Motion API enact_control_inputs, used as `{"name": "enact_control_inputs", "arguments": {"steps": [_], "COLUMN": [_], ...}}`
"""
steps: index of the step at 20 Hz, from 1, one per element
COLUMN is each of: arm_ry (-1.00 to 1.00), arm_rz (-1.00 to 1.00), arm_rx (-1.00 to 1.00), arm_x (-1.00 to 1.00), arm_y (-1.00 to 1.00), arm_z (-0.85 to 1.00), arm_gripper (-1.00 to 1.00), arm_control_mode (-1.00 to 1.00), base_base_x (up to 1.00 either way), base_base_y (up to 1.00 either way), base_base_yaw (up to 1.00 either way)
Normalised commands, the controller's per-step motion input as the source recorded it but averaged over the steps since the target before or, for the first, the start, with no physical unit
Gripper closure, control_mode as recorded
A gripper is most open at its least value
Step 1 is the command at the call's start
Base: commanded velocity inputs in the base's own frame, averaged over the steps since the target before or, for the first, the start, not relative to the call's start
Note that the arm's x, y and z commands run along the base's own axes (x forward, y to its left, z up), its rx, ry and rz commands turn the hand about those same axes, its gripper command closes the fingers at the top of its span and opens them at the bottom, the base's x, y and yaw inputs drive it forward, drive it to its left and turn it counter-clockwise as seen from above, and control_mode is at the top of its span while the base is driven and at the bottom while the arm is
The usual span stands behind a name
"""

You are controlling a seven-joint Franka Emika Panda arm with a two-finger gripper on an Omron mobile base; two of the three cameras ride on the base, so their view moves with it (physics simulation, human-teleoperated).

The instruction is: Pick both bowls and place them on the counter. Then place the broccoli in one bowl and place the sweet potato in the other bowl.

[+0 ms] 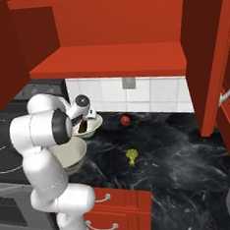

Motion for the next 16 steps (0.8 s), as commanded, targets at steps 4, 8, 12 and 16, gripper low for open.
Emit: {"name": "enact_control_inputs", "arguments": {"steps": [4,8,12,16], "arm_ry": [0.00,0.00,0.00,0.00], "arm_rz": [-0.01,-0.01,-0.02,-0.03], "arm_rx": [0.00,0.00,0.00,0.00], "arm_x": [-0.30,-0.37,-0.38,-0.42], "arm_y": [-0.26,-0.29,-0.29,-0.36], "arm_z": [0.36,0.34,0.38,0.43], "arm_gripper": [-1.00,-1.00,-1.00,-1.00], "arm_control_mode": [-1.00,-1.00,-1.00,-1.00], "base_base_x": [0.00,0.00,0.00,0.00], "base_base_y": [0.00,0.00,0.00,0.00], "base_base_yaw": [0.00,0.00,0.00,0.00]}}
